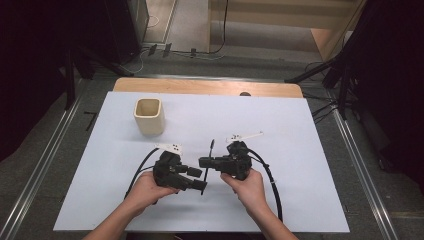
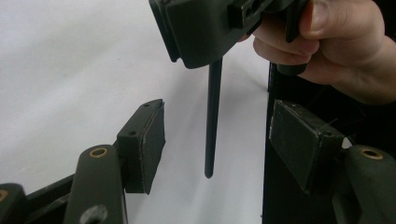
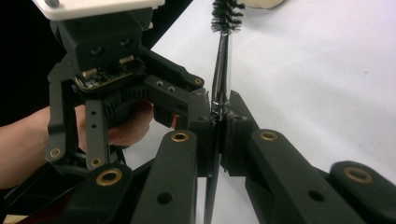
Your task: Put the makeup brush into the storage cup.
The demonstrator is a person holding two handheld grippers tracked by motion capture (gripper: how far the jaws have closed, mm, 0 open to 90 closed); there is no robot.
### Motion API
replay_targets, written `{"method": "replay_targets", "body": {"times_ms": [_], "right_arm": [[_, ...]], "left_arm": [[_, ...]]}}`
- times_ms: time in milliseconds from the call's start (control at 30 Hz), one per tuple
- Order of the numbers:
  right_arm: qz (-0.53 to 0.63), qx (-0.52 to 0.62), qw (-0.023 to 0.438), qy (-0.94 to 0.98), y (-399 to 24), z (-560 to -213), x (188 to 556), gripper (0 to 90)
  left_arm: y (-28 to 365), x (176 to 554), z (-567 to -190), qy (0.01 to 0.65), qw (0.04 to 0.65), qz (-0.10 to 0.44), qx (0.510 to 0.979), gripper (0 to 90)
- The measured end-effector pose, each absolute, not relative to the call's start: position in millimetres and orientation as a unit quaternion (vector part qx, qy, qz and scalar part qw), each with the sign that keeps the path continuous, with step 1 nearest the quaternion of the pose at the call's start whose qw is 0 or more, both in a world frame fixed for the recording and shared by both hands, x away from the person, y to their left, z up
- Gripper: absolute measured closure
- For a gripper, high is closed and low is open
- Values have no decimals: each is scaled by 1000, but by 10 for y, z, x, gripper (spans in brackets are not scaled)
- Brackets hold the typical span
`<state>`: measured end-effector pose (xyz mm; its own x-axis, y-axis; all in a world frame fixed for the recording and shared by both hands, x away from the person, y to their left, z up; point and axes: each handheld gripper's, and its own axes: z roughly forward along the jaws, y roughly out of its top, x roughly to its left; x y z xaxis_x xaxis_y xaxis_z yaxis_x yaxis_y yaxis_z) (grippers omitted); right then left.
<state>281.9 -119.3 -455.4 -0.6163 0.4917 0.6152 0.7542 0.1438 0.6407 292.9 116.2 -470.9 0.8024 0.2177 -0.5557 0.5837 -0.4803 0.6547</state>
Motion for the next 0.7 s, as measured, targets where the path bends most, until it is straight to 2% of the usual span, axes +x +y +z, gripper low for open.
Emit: {"method": "replay_targets", "body": {"times_ms": [33, 100, 200, 233, 300, 333, 400, 433, 500, 533, 633, 667, 700], "right_arm": [[-503, -417, 129, -746, -1191, -4553, 2819, 854], [-504, -416, 127, -746, -1184, -4554, 2817, 854], [-505, -418, 127, -745, -1172, -4549, 2812, 854], [-505, -417, 127, -745, -1170, -4549, 2812, 854], [-506, -415, 126, -745, -1162, -4548, 2810, 854], [-505, -416, 129, -745, -1159, -4545, 2806, 854], [-505, -414, 125, -747, -1154, -4547, 2806, 854], [-505, -414, 125, -747, -1150, -4545, 2803, 855], [-505, -413, 123, -747, -1145, -4545, 2799, 855], [-506, -413, 123, -747, -1142, -4545, 2798, 854], [-507, -412, 121, -747, -1137, -4545, 2795, 854], [-508, -412, 121, -747, -1135, -4545, 2794, 854], [-507, -411, 121, -748, -1134, -4545, 2793, 854]], "left_arm": [[1155, 2921, -4710, 243, 449, -204, 836, 357], [1157, 2916, -4708, 242, 451, -201, 835, 452], [1162, 2920, -4702, 251, 455, -203, 830, 456], [1166, 2918, -4699, 251, 458, -200, 829, 532], [1165, 2920, -4700, 254, 460, -204, 826, 560], [1169, 2914, -4694, 257, 458, -200, 827, 605], [1168, 2916, -4694, 263, 460, -204, 823, 619], [1170, 2914, -4696, 266, 461, -204, 822, 668], [1170, 2923, -4703, 265, 454, -209, 824, 675], [1172, 2916, -4700, 266, 456, -204, 825, 722], [1177, 2919, -4691, 269, 460, -204, 822, 724], [1178, 2917, -4689, 270, 463, -204, 820, 771], [1179, 2918, -4688, 270, 464, -204, 819, 771]]}}
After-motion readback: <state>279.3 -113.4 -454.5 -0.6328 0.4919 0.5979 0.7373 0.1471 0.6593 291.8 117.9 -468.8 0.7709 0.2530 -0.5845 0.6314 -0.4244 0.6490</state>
